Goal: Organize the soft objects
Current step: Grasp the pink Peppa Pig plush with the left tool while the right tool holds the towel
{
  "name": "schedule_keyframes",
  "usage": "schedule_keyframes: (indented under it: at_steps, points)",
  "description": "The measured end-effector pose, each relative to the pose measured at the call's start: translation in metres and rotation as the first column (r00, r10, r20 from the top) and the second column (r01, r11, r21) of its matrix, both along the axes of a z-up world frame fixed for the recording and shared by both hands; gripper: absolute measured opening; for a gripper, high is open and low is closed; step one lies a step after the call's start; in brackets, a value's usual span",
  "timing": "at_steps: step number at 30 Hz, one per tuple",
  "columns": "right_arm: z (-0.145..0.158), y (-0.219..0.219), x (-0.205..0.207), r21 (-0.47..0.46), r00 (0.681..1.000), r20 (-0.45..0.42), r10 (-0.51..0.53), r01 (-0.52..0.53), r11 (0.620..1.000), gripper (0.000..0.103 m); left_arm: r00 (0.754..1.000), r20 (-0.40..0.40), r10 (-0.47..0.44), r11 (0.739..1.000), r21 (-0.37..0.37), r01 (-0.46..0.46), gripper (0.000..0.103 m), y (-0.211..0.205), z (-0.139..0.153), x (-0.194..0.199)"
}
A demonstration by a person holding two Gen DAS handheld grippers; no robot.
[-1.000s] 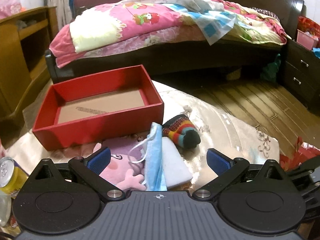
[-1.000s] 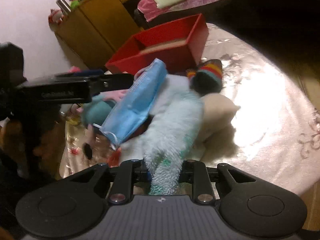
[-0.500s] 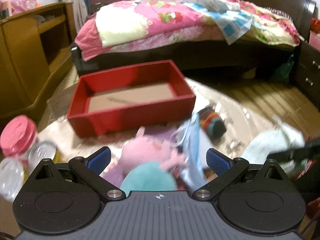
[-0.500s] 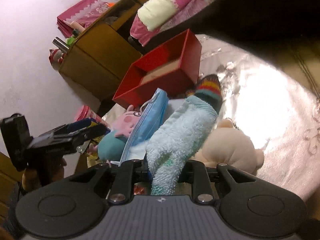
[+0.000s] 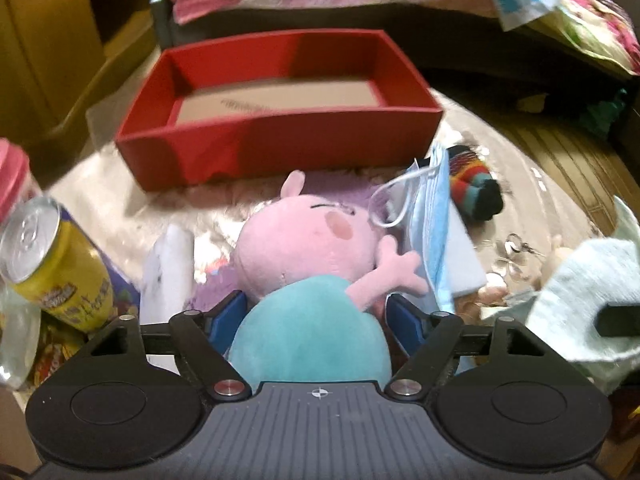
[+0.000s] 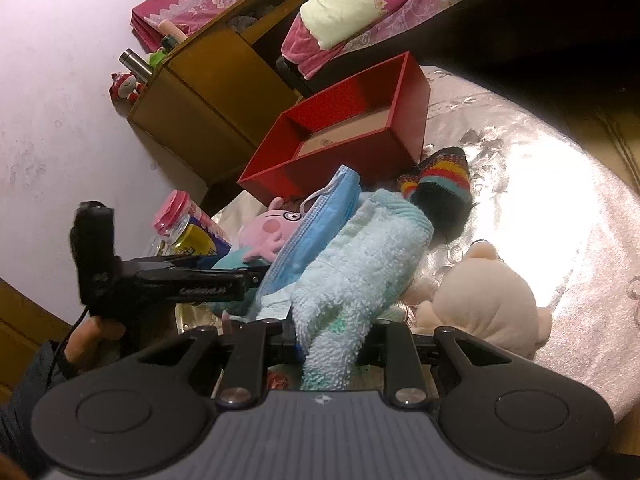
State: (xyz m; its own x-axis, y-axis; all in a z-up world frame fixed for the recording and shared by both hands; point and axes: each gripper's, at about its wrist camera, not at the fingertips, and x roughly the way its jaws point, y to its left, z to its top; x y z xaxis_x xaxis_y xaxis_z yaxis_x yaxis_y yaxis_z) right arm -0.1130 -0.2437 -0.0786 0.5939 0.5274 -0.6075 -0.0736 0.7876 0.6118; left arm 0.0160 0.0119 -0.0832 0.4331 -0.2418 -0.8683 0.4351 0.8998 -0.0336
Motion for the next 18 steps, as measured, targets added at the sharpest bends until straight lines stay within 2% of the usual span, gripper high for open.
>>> schedule_keyframes:
  at_steps: [5, 8, 13, 18]
  points:
    - [-0.005, 0.000, 0.003, 0.013, 1.000, -0.022, 0.005, -0.005, 1.000, 0.000, 0.999, -0.023, 0.023, 0.999, 0.028, -0.022, 0.067, 0.001, -0.004, 0.000]
    - [-0.005, 0.003, 0.003, 0.002, 1.000, -0.015, 0.018, -0.018, 1.000, 0.000, 0.999, -0.026, 0.035, 0.999, 0.009, -0.035, 0.065, 0.006, -0.002, -0.003]
    - [-0.005, 0.008, 0.005, -0.006, 0.999, -0.014, 0.033, -0.033, 0.999, 0.000, 0.999, 0.046, 0.009, 0.995, 0.097, -0.013, 0.065, -0.002, 0.000, -0.017]
    - [-0.001, 0.018, 0.009, -0.027, 0.998, 0.003, 0.055, -0.055, 0.998, 0.000, 0.998, 0.070, 0.010, 0.996, 0.087, -0.016, 0.064, -0.003, 0.010, -0.025]
